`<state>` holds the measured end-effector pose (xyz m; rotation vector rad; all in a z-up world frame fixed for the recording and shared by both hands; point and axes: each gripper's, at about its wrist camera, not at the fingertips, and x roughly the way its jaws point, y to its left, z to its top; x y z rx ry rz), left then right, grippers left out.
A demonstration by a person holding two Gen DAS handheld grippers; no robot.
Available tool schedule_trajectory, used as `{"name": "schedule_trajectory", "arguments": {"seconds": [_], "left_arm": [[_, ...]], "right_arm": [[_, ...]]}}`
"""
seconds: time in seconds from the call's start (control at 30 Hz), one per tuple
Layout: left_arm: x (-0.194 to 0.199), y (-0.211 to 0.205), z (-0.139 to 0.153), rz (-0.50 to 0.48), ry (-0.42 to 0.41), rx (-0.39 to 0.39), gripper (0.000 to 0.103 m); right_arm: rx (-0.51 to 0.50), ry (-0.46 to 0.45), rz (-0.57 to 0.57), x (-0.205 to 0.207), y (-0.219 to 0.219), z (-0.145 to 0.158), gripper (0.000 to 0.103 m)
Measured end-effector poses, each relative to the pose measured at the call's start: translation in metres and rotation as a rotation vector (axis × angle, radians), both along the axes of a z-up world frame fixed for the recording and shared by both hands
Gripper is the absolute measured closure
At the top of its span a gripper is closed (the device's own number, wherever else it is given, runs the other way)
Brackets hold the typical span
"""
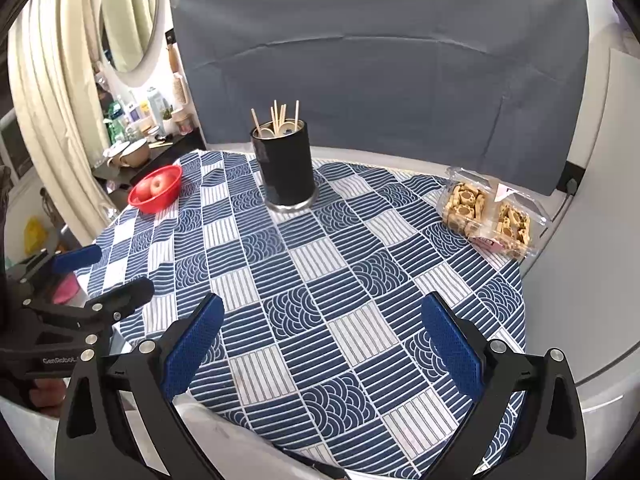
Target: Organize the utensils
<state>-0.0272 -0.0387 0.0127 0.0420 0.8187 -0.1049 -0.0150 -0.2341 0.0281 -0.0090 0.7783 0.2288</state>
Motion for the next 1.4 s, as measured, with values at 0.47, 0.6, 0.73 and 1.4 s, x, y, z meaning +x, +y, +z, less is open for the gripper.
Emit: {"name": "schedule_trajectory", "arguments": {"seconds": [0.47, 0.6, 0.73, 1.4], "left_arm": [[0.004, 0.001, -0.004, 0.005, 0.016, 0.006, 0.006], [0.007, 0.002, -0.007, 0.01, 0.032, 0.013, 0.006], [0.008, 0.001, -0.008, -0.001, 0.04, 0.014, 0.006], [0.013, -0.002, -0.008, -0.015, 0.024, 0.051, 0.006]], "right_arm": [[0.002, 0.006, -0.01, 0.0, -0.001, -0.002, 0.008], [0.009, 0.002, -0.001, 0.001, -0.001, -0.002, 0.008], [0.014, 0.011, -0.003, 0.003, -0.002, -0.003, 0.008], [-0.002, 0.005, -0.025, 0.007, 0.0, -0.002, 0.008]]}}
